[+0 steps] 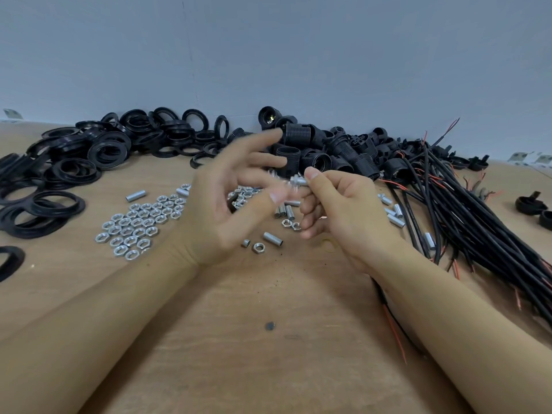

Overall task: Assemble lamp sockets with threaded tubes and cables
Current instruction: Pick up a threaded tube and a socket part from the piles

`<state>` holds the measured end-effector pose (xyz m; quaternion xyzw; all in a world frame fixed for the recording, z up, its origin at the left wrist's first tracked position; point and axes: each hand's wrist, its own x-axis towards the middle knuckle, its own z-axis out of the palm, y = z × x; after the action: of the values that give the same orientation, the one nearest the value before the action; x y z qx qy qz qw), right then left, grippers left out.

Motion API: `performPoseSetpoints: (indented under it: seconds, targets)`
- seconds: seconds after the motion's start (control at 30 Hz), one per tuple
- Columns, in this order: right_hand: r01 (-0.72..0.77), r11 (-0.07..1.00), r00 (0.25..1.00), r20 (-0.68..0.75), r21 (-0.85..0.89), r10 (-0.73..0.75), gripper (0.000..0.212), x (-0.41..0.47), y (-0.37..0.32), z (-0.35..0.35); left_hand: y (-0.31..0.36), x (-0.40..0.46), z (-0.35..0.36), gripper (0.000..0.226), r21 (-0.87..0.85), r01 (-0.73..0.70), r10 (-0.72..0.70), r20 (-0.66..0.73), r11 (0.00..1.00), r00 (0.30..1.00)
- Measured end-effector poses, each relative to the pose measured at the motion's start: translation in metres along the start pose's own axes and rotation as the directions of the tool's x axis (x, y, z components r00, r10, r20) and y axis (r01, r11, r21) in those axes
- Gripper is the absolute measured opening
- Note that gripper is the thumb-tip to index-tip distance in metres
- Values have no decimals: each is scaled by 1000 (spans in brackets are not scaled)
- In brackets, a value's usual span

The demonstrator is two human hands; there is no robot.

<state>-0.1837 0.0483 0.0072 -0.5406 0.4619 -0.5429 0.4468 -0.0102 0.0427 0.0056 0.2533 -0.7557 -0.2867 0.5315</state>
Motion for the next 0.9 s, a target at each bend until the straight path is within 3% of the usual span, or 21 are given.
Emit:
performPoseSetpoints:
  seconds: [0.1, 0.23, 0.4, 0.57, 0.63, 0.73, 0.8, 0.9]
  targets:
    - [6, 1000, 1000, -6, -10, -6, 35, 1, -1, -2, 3, 2, -4, 48, 9, -67, 67, -99, 998, 993]
    - [11, 999, 1000, -7, -31, -12, 35, 0, 2, 0, 6, 0, 3, 63, 132, -29, 28, 5, 991, 1000]
    - [22, 999, 999, -45, -25, -24, 36, 1, 1, -2, 6, 0, 3, 37, 247, -146, 198, -202, 958, 959]
    - [22, 999, 997, -72, -24, -24, 37, 3, 4, -1, -1, -1, 4, 37, 449, -62, 131, -124, 892, 984]
    - [11, 998, 994, -107, -57, -17, 36, 5, 7, -4, -10, 1, 2, 42, 585, 79, 16, -155, 807, 988]
    - [2, 994, 989, -147, -111, -18, 32, 7, 11, -7, -23, 7, -19, 36, 790, 318, -174, -266, 524, 948]
    - [-9, 995, 987, -163, -101, -7, 30, 7, 12, -8, -30, 11, -34, 35, 817, 445, -293, -353, 366, 889]
    - [-25, 992, 987, -158, -122, 5, 25, 8, 14, -7, -38, 11, -45, 30, 791, 511, -381, -382, 337, 842]
